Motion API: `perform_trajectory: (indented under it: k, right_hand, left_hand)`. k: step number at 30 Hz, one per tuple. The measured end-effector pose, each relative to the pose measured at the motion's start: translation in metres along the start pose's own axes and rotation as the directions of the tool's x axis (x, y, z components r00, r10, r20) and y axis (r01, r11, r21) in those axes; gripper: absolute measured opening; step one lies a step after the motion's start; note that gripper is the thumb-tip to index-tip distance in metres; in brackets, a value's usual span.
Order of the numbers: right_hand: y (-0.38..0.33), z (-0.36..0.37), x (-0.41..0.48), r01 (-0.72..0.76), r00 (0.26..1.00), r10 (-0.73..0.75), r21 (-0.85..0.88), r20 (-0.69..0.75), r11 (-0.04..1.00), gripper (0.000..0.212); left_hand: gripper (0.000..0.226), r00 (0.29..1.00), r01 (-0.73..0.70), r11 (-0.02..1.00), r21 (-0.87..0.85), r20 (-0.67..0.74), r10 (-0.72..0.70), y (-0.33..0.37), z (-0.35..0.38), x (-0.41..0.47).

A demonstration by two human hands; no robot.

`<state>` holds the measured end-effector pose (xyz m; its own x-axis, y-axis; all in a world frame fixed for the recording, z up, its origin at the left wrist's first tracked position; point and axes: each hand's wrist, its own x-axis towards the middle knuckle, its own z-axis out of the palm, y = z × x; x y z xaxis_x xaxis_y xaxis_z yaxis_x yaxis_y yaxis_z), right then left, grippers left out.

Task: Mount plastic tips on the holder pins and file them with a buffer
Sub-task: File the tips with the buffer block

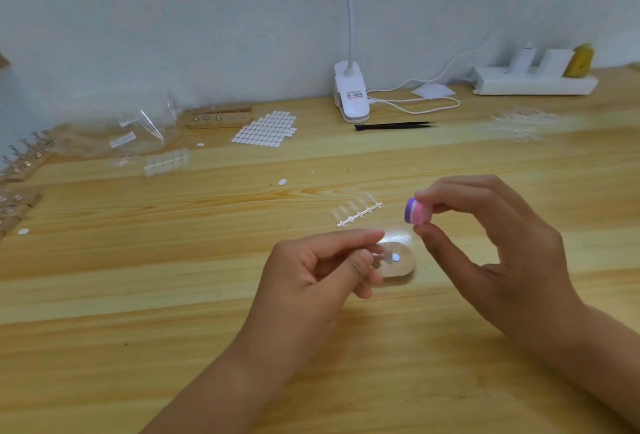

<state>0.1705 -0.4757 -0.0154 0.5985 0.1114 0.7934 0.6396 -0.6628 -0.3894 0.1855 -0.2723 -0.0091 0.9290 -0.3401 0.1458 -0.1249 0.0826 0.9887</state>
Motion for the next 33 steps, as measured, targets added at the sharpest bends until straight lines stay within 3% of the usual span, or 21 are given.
perform_trajectory:
  k: [7, 15, 18, 21, 26, 33]
  right_hand:
    - [-0.004, -0.002, 0.001, 0.044, 0.999, -0.044, -0.024, -0.003, 0.999, 0.026]
    - [-0.018, 0.003, -0.005, 0.236, 0.97, -0.235, -0.014, 0.06, 0.972, 0.019]
    - [-0.008, 0.001, -0.003, 0.201, 0.976, -0.192, -0.089, 0.099, 0.976, 0.015]
    - [-0.007, 0.0, 0.0, 0.129, 0.991, -0.125, -0.076, 0.047, 0.989, 0.022]
    - [-0.021, 0.004, -0.004, 0.273, 0.961, -0.271, -0.026, 0.056, 0.962, 0.026]
    - [-0.017, 0.0, 0.001, 0.244, 0.97, -0.241, -0.061, 0.042, 0.968, 0.02]
  left_hand:
    - [0.023, 0.993, -0.117, 0.974, 0.192, 0.04, 0.111, 0.0, 0.003, -0.003]
    - [0.007, 0.998, -0.065, 0.995, 0.079, 0.007, 0.065, 0.005, 0.001, -0.005]
    - [0.013, 0.998, -0.065, 0.997, 0.052, 0.002, 0.065, 0.008, 0.002, -0.006]
    - [0.01, 0.999, -0.037, 0.997, 0.071, -0.004, 0.037, 0.01, 0.002, -0.007]
    - [0.015, 0.997, -0.074, 0.994, 0.08, -0.01, 0.075, 0.012, 0.005, -0.009]
    - [0.006, 0.998, -0.056, 0.997, 0.056, -0.018, 0.057, 0.011, 0.005, -0.008]
